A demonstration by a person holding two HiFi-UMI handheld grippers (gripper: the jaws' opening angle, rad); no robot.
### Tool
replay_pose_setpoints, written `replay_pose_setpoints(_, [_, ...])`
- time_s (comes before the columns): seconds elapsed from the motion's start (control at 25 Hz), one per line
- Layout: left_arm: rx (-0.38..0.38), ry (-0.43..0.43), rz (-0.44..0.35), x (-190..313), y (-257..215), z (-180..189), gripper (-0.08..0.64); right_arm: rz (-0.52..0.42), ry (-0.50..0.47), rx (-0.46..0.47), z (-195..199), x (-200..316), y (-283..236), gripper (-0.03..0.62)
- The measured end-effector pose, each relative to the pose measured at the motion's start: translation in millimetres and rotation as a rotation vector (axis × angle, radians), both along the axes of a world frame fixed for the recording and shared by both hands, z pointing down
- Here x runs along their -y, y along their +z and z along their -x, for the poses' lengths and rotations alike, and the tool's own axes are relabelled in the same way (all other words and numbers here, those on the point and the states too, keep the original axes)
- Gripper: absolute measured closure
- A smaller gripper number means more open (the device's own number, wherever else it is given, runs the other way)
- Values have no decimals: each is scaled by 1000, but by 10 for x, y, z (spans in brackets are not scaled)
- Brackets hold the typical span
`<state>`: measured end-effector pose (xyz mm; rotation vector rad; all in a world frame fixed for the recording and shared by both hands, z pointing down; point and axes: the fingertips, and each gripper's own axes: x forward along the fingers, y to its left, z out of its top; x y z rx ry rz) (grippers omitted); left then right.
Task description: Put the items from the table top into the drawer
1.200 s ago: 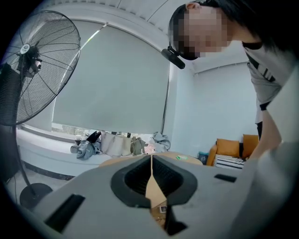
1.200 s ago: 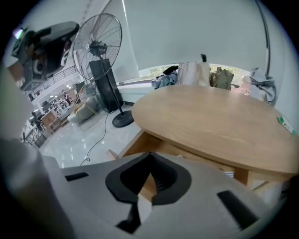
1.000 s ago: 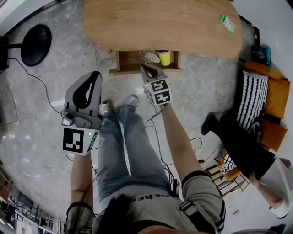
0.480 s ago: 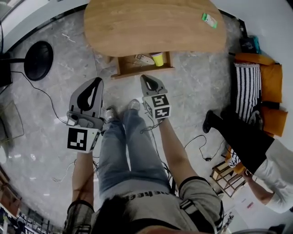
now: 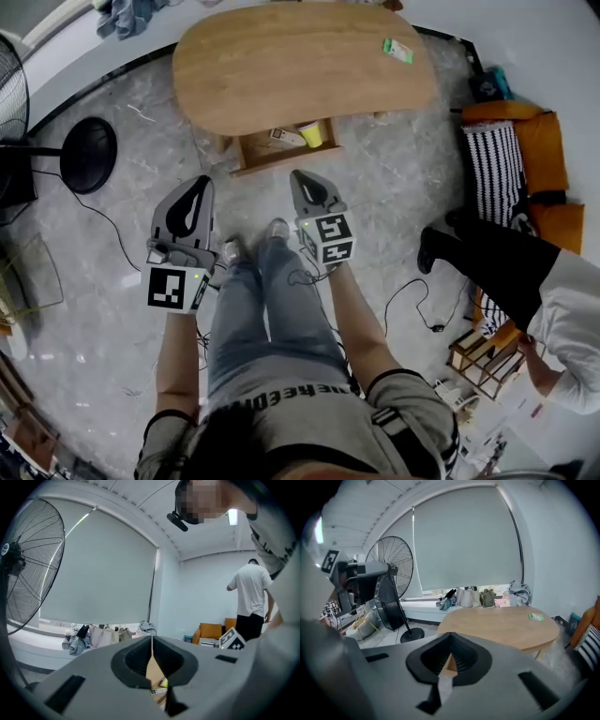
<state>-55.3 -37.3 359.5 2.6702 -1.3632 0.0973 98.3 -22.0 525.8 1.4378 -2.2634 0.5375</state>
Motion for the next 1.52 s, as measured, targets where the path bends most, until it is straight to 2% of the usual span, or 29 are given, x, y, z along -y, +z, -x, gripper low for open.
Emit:
replay_pose_setpoints(0.28, [4,16,-21,-138,-379,12,548,-64,49,35,-92,-148,-604,589])
replay_pose_setpoints(0.64, [5,47,-66,-292,-810,-36,548,-146,60,-7,-126,-414,-1235,589])
replay_pose_setpoints(0.96, [3,81,-100,-452,-1064,-60,548,-258,65,-24,-53,-587,-1835,589])
replay_pose_setpoints(1.4, [-12,110,-162,-612,-1447,-78,548,-325,122,-36,-107,-812,-2394,589])
replay_pose_setpoints(1.52, [-19,118,-184,-649,-1552,-84,548,-369,137,-51,-118,-849,-2600,589])
